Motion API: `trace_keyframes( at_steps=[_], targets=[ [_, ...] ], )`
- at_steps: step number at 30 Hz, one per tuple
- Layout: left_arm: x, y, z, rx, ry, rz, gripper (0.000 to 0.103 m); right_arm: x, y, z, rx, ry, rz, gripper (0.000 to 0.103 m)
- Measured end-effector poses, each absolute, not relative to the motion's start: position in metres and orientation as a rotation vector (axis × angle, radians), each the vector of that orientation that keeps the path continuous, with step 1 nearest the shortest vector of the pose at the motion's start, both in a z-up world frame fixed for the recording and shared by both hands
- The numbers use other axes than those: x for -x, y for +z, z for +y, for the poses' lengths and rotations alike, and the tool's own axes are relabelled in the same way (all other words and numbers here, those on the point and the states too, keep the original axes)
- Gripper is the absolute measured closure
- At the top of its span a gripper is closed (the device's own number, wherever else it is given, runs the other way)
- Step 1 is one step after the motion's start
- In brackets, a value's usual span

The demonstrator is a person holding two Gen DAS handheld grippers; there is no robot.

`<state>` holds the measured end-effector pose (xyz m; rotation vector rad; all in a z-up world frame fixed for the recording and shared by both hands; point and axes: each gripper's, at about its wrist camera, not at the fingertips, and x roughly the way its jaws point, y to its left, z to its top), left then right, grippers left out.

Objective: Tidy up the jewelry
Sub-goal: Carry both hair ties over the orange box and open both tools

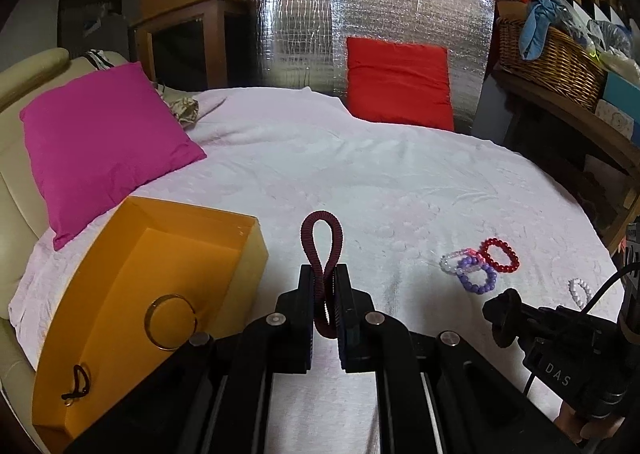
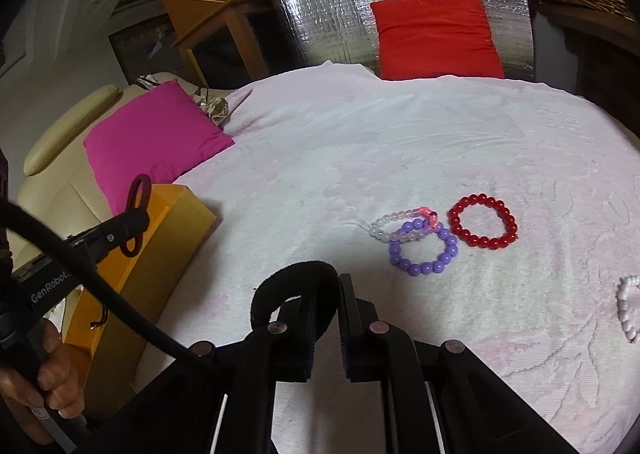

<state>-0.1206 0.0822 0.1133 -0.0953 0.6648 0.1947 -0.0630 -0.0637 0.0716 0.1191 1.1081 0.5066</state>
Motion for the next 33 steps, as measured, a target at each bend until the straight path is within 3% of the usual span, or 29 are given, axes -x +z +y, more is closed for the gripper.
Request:
trace_keyframes(
  at_steps=[21,33],
  targets=[
    [0.139,0.126,0.107,0.101,0.292,0.613,0.093,0.07,0.069,-0.034,-0.111,0.562,1.112,0.092],
    [0.172,0.13,0.193,0.328,0.518,0.564,0.093,0.065,0.086,0.005,-0.058,0.639,1.065,0.092]
  ],
)
